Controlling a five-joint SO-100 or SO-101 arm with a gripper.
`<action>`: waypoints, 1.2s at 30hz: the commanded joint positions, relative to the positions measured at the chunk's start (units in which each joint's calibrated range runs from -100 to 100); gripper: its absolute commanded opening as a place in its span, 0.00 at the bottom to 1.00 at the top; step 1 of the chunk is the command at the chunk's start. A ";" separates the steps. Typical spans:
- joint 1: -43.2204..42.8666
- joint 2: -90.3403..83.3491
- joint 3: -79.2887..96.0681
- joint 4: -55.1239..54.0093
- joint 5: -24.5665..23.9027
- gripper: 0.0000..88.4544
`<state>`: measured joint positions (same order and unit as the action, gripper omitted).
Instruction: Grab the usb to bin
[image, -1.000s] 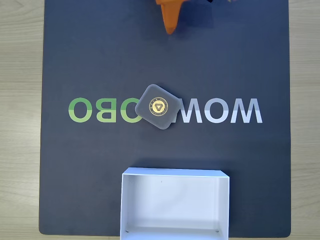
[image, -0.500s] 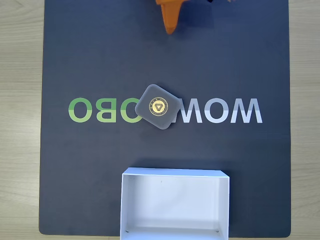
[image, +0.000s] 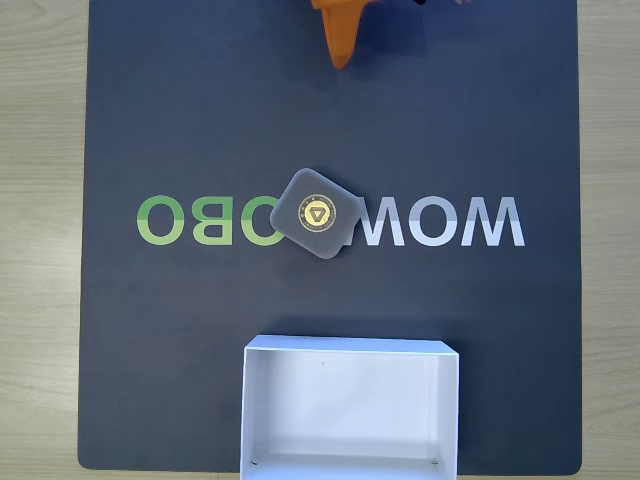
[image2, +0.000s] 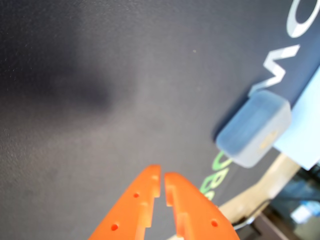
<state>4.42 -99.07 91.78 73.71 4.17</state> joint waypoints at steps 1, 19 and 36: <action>0.12 -0.08 0.09 -0.07 0.14 0.01; 5.76 17.64 -6.14 -35.60 0.20 0.02; 5.76 81.48 -68.83 -17.18 -20.10 0.02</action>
<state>10.26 -25.44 37.73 48.53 -11.04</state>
